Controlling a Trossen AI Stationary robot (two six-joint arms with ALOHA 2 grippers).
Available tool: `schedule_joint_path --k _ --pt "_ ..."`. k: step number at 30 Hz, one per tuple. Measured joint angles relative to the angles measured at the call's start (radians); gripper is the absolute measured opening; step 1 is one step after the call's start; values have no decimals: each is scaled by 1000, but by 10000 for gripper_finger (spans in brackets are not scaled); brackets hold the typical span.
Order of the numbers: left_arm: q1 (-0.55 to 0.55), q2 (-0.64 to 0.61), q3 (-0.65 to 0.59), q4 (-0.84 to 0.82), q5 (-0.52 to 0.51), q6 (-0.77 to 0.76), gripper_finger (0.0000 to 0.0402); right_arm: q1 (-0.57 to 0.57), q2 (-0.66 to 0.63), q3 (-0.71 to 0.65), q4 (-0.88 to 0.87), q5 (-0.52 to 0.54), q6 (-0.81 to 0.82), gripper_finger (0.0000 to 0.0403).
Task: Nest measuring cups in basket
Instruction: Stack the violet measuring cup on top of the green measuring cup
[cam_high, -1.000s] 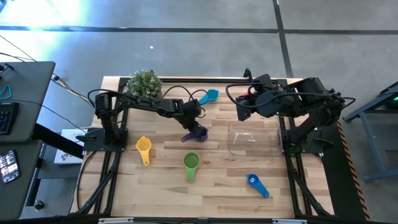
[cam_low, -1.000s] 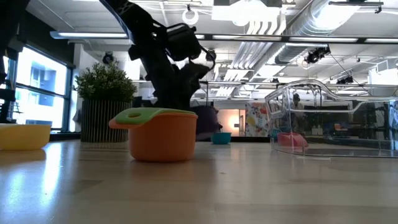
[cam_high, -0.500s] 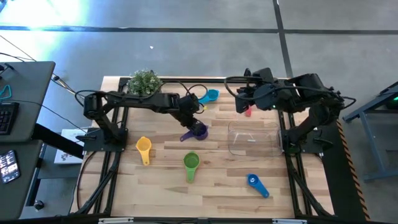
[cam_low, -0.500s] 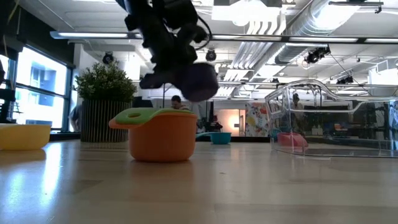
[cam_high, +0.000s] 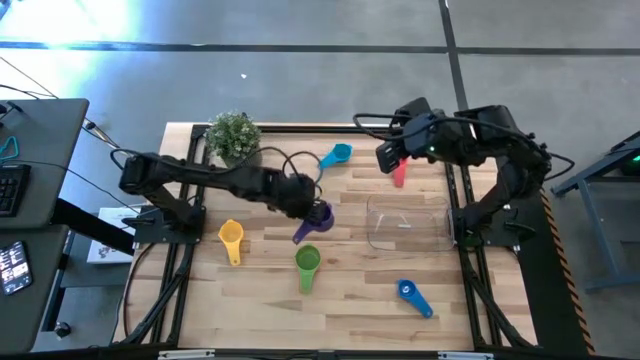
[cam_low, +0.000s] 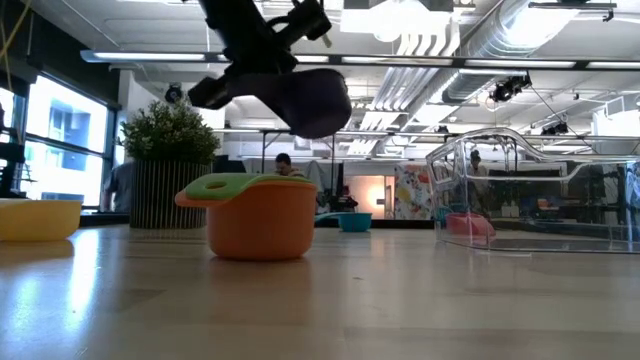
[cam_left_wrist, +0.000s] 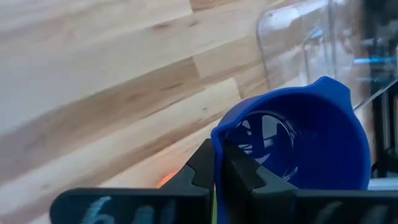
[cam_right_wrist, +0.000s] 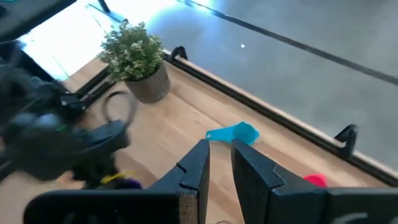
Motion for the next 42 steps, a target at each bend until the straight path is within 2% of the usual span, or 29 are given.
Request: schedule_joint_path --k 7,13,30,42 --pt "-97 1 0 -47 -157 -171 5 -41 0 0 0 0 -71 60" --pt "-175 1 0 -93 -240 -288 5 -58 0 0 0 -24 -93 60" --pt "-334 1 0 -115 -263 -500 5 -60 0 0 0 -30 -101 60" --pt "-414 1 0 -114 -263 -615 5 -60 9 -28 1 -26 -23 60"
